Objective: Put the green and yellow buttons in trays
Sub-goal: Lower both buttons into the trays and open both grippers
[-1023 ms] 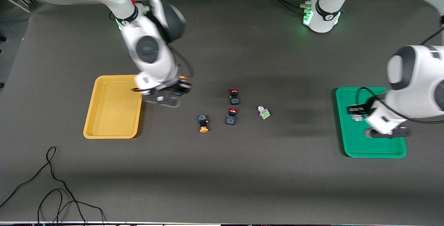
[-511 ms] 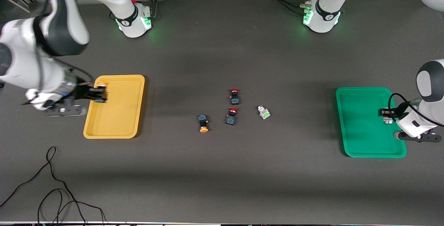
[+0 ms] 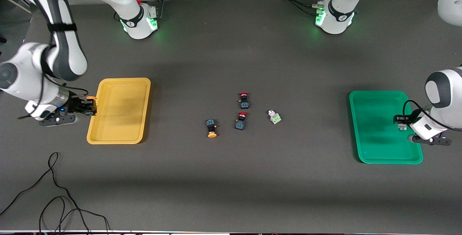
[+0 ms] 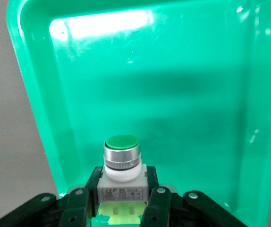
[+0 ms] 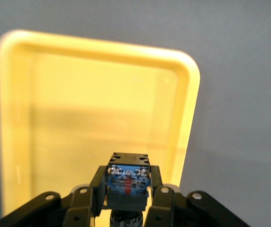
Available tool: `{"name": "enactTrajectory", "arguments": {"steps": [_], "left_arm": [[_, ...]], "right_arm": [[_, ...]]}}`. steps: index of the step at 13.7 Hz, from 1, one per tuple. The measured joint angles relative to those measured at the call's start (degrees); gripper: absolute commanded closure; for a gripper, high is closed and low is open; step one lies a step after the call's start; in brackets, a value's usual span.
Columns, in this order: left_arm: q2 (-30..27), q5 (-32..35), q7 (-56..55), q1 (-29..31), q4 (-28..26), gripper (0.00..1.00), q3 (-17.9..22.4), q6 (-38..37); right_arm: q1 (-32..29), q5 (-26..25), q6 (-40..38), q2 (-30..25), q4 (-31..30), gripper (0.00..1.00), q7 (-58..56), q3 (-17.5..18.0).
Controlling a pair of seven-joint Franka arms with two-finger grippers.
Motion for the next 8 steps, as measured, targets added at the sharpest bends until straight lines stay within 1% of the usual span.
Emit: {"name": "enactTrajectory", "arguments": {"steps": [2, 3, 4, 5, 6, 8], "left_arm": [[1.17, 0.00, 0.96, 1.18, -0.19, 1.00, -0.03, 1.21], [1.73, -0.01, 1.05, 1.49, -0.22, 1.00, -0.05, 1.81], [2.29, -0.02, 1.05, 1.73, -0.23, 1.00, -0.08, 2.22], [2.85, -0.02, 1.06, 1.90, -0.24, 1.00, -0.11, 2.69], [3.39, -0.03, 1.06, 2.01, -0.23, 1.00, -0.15, 3.12], [4.54, -0.42, 1.06, 2.14, -0.25, 1.00, -0.23, 4.06]], "right_arm": [[-0.70, 7.11, 3.07, 5.54, -0.07, 0.78, -6.35, 0.00], [-0.65, 9.47, 3.94, 7.86, 0.31, 0.76, -8.15, 0.04], [-0.59, 10.60, 4.44, 9.70, 0.94, 0.64, -8.81, 0.12], [-0.53, 11.17, 4.46, 11.02, 1.67, 0.34, -8.89, 0.16], [-0.49, 11.50, 4.46, 11.84, 2.31, 0.00, -8.89, 0.18], [-0.49, 12.05, 4.40, 12.62, 3.40, 0.00, -8.89, 0.18]]}}
